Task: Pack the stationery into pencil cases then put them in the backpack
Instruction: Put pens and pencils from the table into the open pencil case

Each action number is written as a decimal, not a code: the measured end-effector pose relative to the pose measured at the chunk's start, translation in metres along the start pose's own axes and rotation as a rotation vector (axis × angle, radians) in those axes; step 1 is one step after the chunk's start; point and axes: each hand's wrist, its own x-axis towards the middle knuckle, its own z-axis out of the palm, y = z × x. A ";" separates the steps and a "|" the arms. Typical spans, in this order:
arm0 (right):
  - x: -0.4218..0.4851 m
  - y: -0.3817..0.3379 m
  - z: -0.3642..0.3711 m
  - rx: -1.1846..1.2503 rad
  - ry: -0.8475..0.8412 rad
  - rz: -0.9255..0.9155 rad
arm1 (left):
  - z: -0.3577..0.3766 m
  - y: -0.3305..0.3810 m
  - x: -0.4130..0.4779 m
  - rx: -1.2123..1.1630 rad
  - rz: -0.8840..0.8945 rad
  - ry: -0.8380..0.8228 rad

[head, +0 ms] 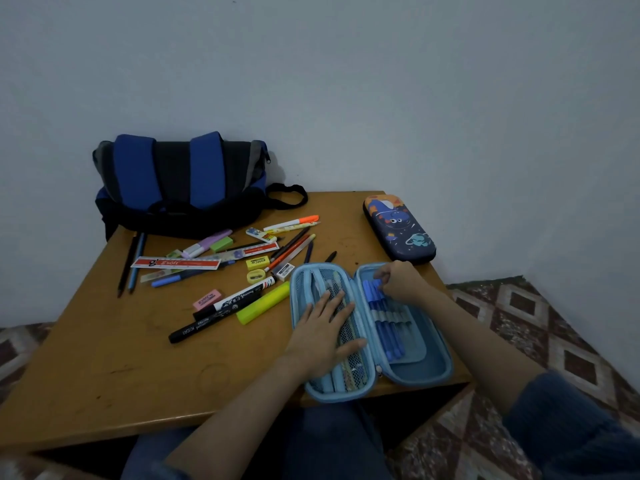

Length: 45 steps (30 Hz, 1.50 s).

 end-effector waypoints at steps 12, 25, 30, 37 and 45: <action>-0.001 -0.080 -0.001 -0.058 0.139 -0.138 | -0.056 -0.115 -0.082 -0.192 -0.442 0.505; 0.002 -0.245 0.082 -0.156 0.016 -0.597 | -0.046 -0.188 -0.139 -0.056 -0.719 0.491; 0.013 -0.270 0.107 -0.227 -0.055 -0.569 | -0.047 -0.188 -0.139 -0.065 -0.725 0.531; 0.026 -0.285 0.122 -0.313 -0.032 -0.604 | -0.047 -0.189 -0.140 -0.067 -0.708 0.568; 0.034 -0.288 0.132 -0.445 -0.024 -0.633 | -0.046 -0.189 -0.139 -0.072 -0.714 0.575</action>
